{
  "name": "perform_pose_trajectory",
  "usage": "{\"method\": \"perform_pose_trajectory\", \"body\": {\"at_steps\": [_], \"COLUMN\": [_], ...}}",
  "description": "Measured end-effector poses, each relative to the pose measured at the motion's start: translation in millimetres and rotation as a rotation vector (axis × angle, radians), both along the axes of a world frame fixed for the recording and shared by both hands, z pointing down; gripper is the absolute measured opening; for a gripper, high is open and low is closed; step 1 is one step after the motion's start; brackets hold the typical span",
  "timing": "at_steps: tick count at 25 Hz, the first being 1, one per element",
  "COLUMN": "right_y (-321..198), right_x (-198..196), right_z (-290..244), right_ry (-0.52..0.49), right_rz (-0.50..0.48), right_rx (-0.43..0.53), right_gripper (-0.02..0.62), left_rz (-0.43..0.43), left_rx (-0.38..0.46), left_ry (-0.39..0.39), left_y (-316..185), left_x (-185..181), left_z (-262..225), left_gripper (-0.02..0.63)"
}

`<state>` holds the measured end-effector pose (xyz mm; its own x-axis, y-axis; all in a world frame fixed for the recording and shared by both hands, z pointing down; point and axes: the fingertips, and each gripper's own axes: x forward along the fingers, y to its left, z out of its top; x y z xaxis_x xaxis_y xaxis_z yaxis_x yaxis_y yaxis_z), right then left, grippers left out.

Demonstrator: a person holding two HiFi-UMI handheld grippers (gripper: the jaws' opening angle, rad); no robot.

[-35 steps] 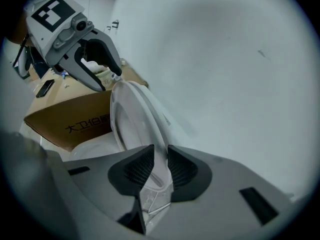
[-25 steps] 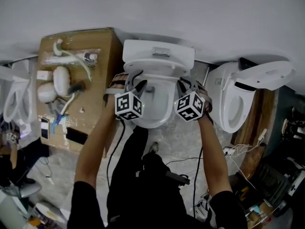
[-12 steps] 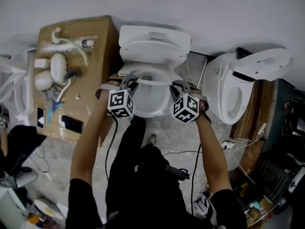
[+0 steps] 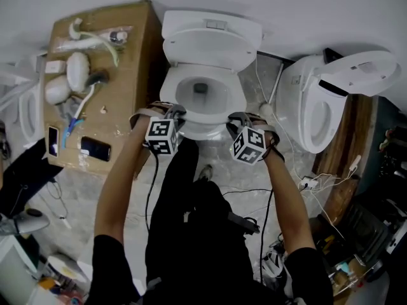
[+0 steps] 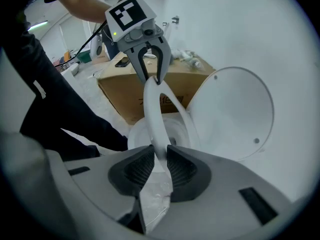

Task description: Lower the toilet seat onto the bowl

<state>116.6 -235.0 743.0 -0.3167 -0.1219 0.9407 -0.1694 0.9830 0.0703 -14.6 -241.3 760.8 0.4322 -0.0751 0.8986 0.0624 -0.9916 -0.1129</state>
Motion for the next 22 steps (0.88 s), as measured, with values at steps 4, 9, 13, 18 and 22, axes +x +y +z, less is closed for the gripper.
{"method": "perform_pose_trajectory", "body": {"at_steps": [4,9,13,18,22], "right_y": [39.4,79.1,105.3,136.1,150.1], "right_x": [-1.9,-2.5,-1.6,-3.0,-4.8], "right_z": [32.2,74.5,113.9,171.2,209.4], "right_ry": [0.029,0.05,0.068,0.097,0.097], "right_rz": [-0.051,-0.086,-0.098,-0.09,-0.073], "right_rx": [-0.031,-0.038,-0.046,-0.041,-0.03], "right_gripper": [0.104,0.114,0.12,0.126,0.126], "left_rz": [-0.005,-0.003,0.0,-0.027,-0.01], "left_rx": [-0.045,-0.032,0.007,0.034,0.047], "left_ry": [0.012,-0.019,-0.052,-0.053,-0.098], "left_y": [43.4,83.8,109.1,139.8,155.4], "left_x": [0.9,-0.6,-1.1,-2.4,-3.0], "left_z": [24.0,66.5,108.9,162.9,199.9], "left_gripper": [0.124,0.141,0.149,0.151,0.152]}}
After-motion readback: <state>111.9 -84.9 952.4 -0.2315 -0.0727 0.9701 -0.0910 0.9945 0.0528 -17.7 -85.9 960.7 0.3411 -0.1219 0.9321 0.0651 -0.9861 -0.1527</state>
